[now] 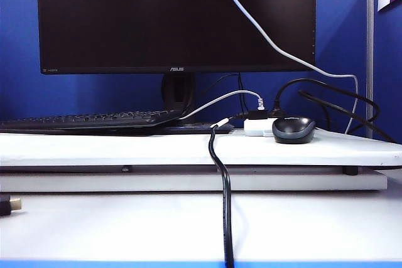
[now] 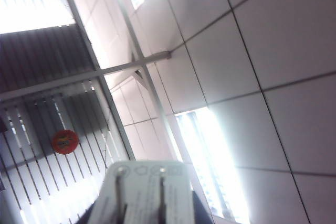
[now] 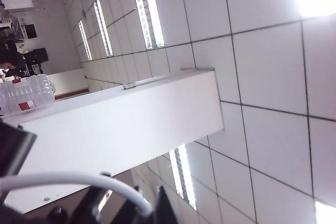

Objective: Pick up the Type-C charging cable and the charging base, insert one end of the Type-C charger into the corresponding slot on the base, and finally place the plugged-in charger back on the table.

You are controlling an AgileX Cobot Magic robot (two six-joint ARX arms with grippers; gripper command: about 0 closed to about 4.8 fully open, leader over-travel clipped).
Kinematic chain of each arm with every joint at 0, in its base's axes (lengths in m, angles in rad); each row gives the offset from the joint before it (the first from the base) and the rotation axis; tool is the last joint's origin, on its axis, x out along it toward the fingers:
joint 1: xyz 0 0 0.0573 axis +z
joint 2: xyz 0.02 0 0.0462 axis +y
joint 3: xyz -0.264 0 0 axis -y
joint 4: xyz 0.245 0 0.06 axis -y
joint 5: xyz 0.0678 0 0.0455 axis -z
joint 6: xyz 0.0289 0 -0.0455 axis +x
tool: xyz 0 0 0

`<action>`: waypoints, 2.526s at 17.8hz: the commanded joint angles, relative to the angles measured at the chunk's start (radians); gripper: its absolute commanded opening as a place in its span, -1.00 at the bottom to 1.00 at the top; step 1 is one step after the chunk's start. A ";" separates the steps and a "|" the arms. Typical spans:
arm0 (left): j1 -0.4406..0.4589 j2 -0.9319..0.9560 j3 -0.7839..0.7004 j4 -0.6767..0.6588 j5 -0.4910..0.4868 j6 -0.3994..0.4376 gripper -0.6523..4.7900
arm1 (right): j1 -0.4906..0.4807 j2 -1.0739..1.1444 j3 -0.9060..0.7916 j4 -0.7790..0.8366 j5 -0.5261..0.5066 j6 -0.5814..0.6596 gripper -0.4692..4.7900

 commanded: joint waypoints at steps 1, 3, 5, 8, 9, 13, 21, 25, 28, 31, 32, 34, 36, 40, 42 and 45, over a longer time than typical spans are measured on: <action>-0.001 -0.011 0.006 -0.009 -0.003 -0.005 -0.78 | 0.010 0.013 0.003 0.011 0.010 -0.048 -0.82; -0.001 -0.014 0.006 -0.008 -0.002 -0.005 -0.78 | 0.015 0.027 0.003 0.022 0.042 -0.044 -0.82; -0.001 -0.017 0.006 0.019 -0.010 -0.005 -0.78 | 0.015 0.032 0.003 0.034 0.098 -0.044 -0.83; -0.001 -0.017 0.006 0.052 -0.033 -0.005 -0.78 | 0.014 0.033 0.003 0.040 0.192 -0.044 -0.83; -0.001 -0.017 0.006 0.052 -0.040 -0.005 -0.78 | 0.014 0.033 0.003 0.040 0.190 -0.045 -0.83; -0.001 -0.022 0.006 0.052 -0.049 -0.005 -0.78 | 0.015 0.039 0.003 0.054 0.124 -0.040 -0.83; -0.001 -0.024 0.006 0.013 -0.003 -0.005 -0.78 | 0.015 0.054 0.003 0.055 0.114 -0.041 -0.82; -0.001 -0.024 0.006 0.010 -0.002 -0.005 -0.78 | 0.014 0.058 0.003 0.063 0.145 -0.041 -0.82; -0.001 -0.026 0.006 0.023 0.002 -0.005 -0.78 | 0.014 0.058 0.003 0.066 0.148 -0.041 -0.82; -0.001 -0.032 0.006 0.027 0.001 -0.005 -0.78 | 0.014 0.058 0.003 0.066 0.166 -0.041 -0.82; -0.001 -0.034 0.006 0.030 0.002 -0.005 -0.78 | 0.014 0.058 0.003 0.066 0.167 -0.041 -0.82; -0.001 -0.034 0.006 0.030 0.002 -0.005 -0.78 | 0.029 0.058 0.003 0.068 0.166 -0.040 -0.82; -0.001 -0.039 0.006 0.029 0.002 -0.005 -0.78 | 0.029 0.058 0.003 0.064 0.160 -0.011 -0.82; -0.001 -0.042 0.006 0.030 0.018 -0.005 -0.78 | 0.029 0.058 0.003 0.073 0.190 -0.010 -0.82; -0.001 -0.044 0.006 0.030 0.024 -0.005 -0.78 | 0.029 0.058 0.003 0.097 0.254 0.015 -0.82; -0.001 -0.046 0.006 0.030 0.024 -0.005 -0.78 | 0.029 0.058 0.003 0.095 0.256 0.019 -0.82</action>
